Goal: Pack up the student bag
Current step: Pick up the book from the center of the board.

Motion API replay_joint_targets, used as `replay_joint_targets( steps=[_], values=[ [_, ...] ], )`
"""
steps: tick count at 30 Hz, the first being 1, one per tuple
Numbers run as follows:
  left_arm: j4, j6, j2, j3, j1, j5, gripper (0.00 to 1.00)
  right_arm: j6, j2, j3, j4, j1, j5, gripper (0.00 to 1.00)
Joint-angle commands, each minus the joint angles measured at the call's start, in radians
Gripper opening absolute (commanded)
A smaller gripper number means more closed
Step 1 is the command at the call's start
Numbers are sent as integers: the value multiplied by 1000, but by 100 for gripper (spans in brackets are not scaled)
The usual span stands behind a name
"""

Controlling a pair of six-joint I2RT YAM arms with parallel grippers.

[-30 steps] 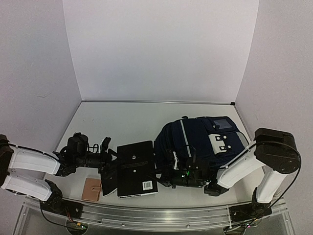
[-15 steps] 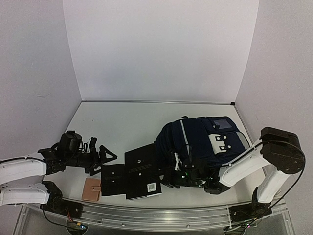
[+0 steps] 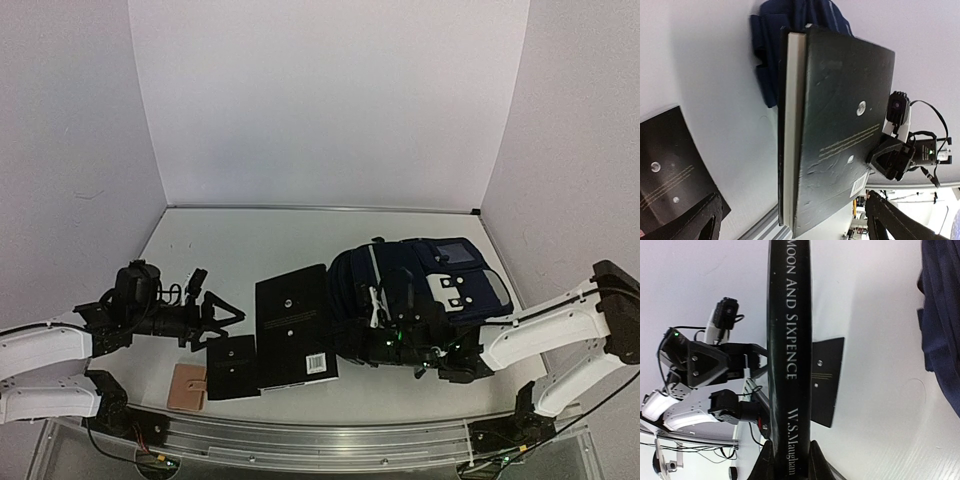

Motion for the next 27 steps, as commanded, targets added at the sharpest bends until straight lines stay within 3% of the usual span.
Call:
replay_joint_targets(
  steps=[1,14,20,27],
  values=[
    [123,51,22,116,2,132,100,-65,-160,122,46,1,35,0],
    [456,-73,106,191,-23,301,96,-107,-239,177,23,2,-30,0],
    [541,-130,145,184,-31,281,73,-110,-239,181,25,1,-47,0],
    [623,-182,158,146,-31,257,26,-109,-271,152,-21,1,11,1]
  ],
)
